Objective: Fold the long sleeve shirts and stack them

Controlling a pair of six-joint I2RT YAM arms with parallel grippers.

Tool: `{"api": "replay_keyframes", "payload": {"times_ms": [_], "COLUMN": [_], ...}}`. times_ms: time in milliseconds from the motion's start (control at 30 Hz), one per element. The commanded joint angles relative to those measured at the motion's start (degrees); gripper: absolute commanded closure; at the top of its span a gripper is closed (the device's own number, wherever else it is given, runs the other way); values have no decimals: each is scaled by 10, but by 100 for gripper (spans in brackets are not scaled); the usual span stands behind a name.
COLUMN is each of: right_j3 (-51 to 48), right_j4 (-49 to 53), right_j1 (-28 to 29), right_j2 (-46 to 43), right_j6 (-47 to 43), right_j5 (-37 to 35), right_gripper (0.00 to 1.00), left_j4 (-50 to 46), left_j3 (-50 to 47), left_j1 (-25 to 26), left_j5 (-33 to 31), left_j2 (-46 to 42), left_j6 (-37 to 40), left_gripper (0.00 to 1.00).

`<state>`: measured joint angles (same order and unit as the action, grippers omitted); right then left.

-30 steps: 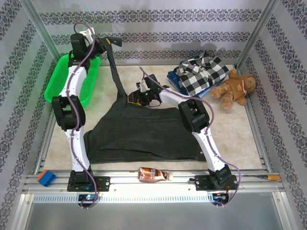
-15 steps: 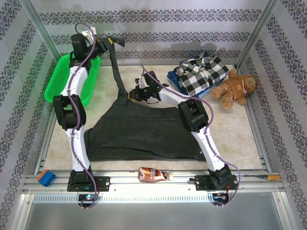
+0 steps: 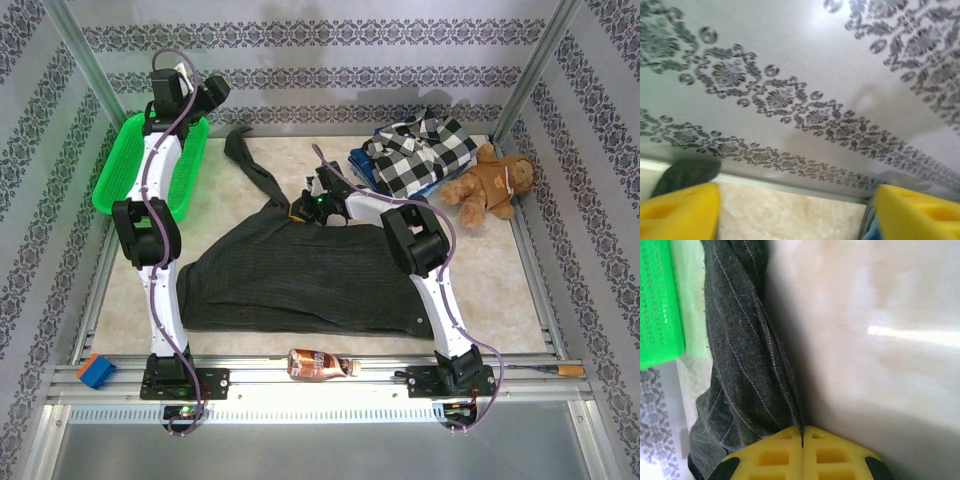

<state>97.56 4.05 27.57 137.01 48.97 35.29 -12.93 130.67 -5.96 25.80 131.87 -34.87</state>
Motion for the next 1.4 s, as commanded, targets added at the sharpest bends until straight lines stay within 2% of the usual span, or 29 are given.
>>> {"api": "replay_keyframes", "payload": {"times_ms": [0,100,233,333,433,533,600,700,833,1000,1200,1367], "right_j3": [-30,-40,-51,-49,-47,-47,-46,-48,-56,-71,-82,-44], "right_j4": [6,13,21,32,42,46,48,51,59,84,106,152], "right_j1": [-16,-16,-17,-17,-19,-19,-19,-19,-21,-22,-25,-15], "right_j2": [-18,-26,-34,-37,-38,-40,-41,-45,-53,-66,-81,-94], "right_j6": [38,44,64,67,66,65,65,65,68,75,93,56], "right_j5": [-55,-64,-72,-72,-75,-78,-78,-82,-91,-110,-122,-116], "right_gripper": [100,100,100,100,100,100,100,100,100,100,100,100], "left_j4": [-140,-217,-280,-227,-197,-160,-146,-165,-181,-200,-209,-193], "left_j3": [18,-52,-222,-390,-498,-587,-620,-641,-716,-817,-894,-855], "left_j1": [17,53,101,103,104,104,104,103,87,76,81,88], "left_j5": [-65,-86,-153,-138,-113,-114,-120,-145,-171,-192,-157,-129], "left_j2": [-20,-74,-161,-229,-256,-274,-272,-259,-265,-337,-416,-478], "left_j6": [51,75,76,26,-10,-35,-41,-45,-77,-112,-163,-174], "left_gripper": [12,13,16,23,36,43,47,49,50,52,53,50]}}
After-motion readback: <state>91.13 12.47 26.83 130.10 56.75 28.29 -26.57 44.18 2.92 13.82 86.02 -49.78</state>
